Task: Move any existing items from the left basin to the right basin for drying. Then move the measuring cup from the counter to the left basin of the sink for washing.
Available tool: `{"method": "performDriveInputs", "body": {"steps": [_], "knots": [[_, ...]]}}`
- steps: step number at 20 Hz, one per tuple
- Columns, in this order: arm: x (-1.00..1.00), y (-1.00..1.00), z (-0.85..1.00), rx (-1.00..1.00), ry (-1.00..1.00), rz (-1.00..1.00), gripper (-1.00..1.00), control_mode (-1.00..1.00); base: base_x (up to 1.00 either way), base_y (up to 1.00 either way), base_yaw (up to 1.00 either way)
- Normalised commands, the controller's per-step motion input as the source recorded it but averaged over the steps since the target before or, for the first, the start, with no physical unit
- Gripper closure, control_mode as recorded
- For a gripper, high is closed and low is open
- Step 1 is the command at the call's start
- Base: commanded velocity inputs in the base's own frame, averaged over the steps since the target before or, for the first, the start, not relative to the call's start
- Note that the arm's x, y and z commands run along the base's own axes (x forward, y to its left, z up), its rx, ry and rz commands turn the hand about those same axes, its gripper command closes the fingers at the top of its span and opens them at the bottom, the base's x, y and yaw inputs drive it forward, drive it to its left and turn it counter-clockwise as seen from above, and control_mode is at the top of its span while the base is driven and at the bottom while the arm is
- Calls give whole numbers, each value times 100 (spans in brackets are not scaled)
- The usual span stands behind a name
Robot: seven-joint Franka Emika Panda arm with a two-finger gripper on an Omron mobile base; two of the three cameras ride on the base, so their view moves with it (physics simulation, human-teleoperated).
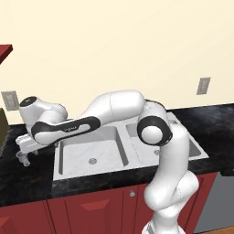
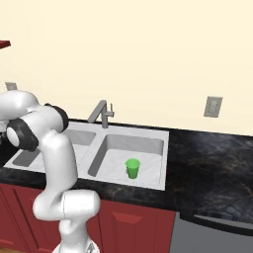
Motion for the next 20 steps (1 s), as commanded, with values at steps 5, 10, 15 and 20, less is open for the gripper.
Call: {"method": "performDriveInputs", "body": {"steps": [5, 10, 15, 20], "knots": [[4, 34, -9, 0, 0, 1, -100, -100, 0, 0, 0], [3, 28, -4, 0, 0, 0, -100, -100, 0, 0, 0], [2, 19, -3, 0, 0, 0, -100, -100, 0, 0, 0], [11, 11, -13, 0, 0, 0, -100, -100, 0, 0, 0]]}}
